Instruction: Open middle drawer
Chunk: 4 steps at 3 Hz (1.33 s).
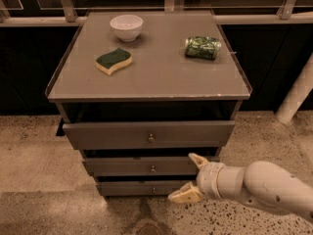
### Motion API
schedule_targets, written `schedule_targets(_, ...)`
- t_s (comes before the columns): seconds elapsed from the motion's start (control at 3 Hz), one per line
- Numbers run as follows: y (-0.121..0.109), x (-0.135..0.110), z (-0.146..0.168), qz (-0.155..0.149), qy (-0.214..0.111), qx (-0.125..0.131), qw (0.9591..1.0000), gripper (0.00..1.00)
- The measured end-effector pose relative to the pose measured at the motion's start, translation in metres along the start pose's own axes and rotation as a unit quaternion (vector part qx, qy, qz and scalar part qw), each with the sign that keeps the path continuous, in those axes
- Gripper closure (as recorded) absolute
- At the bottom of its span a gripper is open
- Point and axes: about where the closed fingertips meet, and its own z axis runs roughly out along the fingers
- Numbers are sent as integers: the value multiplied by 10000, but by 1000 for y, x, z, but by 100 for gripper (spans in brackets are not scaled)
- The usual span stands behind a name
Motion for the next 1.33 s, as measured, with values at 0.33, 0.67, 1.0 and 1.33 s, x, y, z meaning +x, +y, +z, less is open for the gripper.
schedule_targets(0.33,-4,3,3,22,-7,116,9999,42)
schedule_targets(0.67,-4,3,3,21,-7,114,9999,65)
schedule_targets(1.0,-4,3,3,22,-7,114,9999,88)
schedule_targets(1.33,-6,18,17,258,-62,218,9994,100)
